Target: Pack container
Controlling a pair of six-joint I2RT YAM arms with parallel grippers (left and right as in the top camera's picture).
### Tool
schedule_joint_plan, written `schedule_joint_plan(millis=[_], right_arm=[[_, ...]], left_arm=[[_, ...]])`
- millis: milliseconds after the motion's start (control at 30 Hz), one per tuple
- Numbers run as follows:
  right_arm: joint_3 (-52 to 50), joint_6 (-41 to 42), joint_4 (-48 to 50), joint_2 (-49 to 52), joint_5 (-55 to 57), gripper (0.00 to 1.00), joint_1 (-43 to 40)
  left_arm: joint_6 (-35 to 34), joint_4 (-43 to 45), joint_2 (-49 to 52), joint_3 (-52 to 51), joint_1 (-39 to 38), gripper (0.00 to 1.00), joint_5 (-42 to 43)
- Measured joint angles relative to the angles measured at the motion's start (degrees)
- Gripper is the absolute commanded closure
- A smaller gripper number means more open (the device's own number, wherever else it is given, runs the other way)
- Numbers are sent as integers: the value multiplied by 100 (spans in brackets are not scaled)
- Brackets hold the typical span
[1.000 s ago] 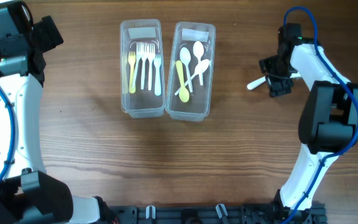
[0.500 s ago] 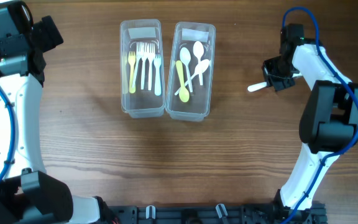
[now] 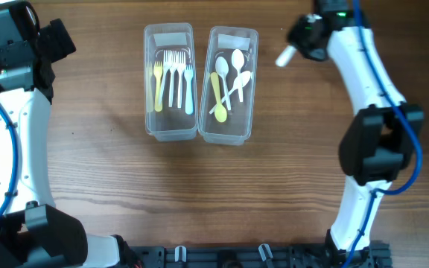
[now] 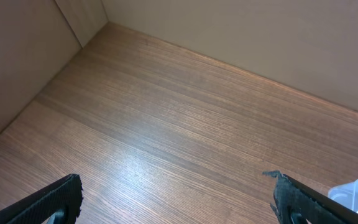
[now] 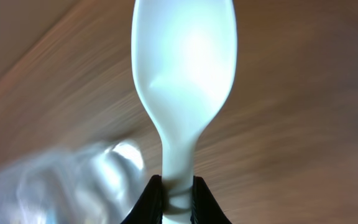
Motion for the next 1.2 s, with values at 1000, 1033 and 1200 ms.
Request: schedule_joint_plan(millis=[1000, 1033, 1200], right_arm=[[125, -1554, 4, -428, 669, 0, 997], [125, -1624, 153, -595, 815, 0, 852], [201, -1923, 391, -1646, 1355, 0, -52]], left_arm=[[0, 0, 0, 0, 0, 0, 0], [0, 0, 0, 0, 0, 0, 0], [0, 0, 0, 0, 0, 0, 0]])
